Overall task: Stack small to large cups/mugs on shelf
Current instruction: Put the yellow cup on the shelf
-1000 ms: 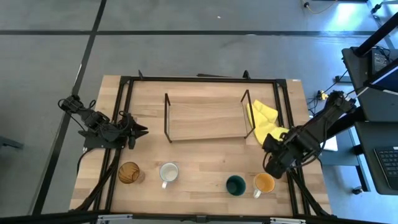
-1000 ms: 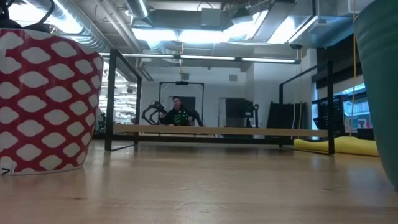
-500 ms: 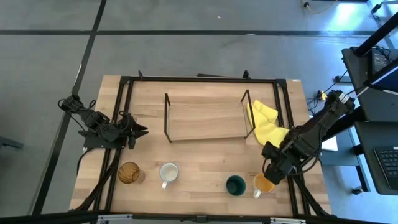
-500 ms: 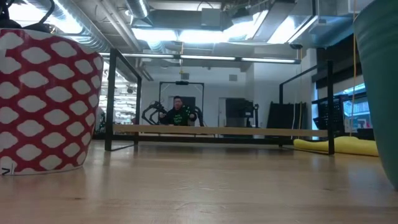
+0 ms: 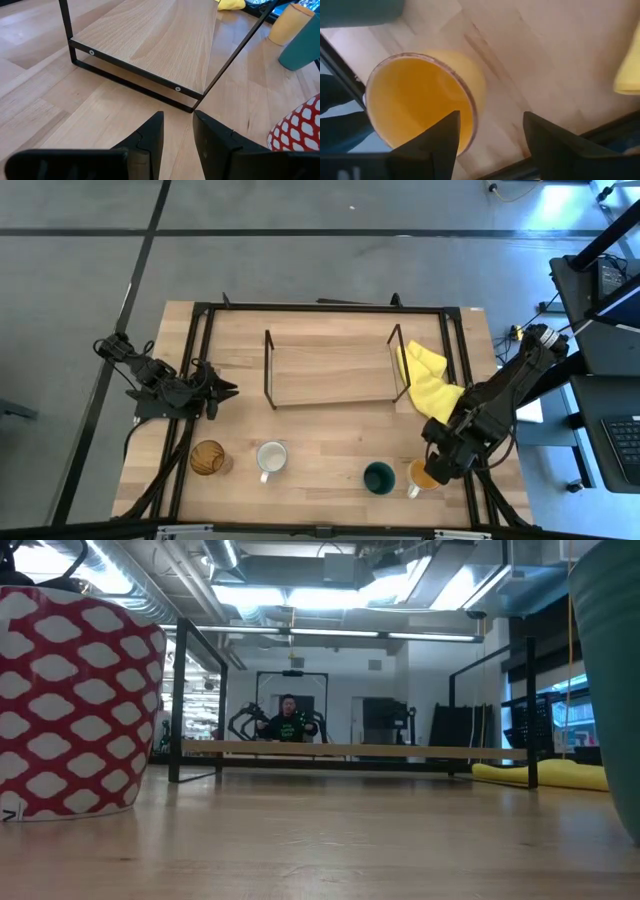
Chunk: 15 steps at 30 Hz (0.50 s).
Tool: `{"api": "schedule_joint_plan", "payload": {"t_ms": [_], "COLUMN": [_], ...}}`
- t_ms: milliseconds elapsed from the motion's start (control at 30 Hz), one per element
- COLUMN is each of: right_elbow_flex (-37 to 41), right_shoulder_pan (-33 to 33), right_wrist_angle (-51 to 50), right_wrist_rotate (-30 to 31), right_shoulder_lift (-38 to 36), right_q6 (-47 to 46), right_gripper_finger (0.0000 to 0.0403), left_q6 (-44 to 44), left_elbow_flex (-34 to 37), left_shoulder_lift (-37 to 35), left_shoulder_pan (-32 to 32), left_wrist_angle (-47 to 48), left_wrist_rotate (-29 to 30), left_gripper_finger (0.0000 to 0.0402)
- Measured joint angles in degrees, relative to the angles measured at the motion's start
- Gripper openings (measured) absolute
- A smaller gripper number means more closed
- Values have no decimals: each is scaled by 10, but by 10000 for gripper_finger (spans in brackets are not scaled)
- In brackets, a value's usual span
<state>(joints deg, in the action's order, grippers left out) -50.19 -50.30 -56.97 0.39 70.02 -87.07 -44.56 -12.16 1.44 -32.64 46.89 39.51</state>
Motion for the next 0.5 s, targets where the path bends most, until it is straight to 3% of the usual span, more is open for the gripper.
{"api": "schedule_joint_plan", "payload": {"t_ms": [500], "right_elbow_flex": [57], "right_shoulder_pan": [0], "right_wrist_angle": [48], "right_wrist_rotate": [14], "right_shoulder_lift": [0], "right_q6": [-1], "right_gripper_finger": [218], "left_q6": [0], "left_elbow_flex": [0], "left_shoulder_lift": [0], "left_shoulder_pan": [0], "left_wrist_angle": [0], "left_wrist_rotate": [0], "left_gripper_finger": [98]}}
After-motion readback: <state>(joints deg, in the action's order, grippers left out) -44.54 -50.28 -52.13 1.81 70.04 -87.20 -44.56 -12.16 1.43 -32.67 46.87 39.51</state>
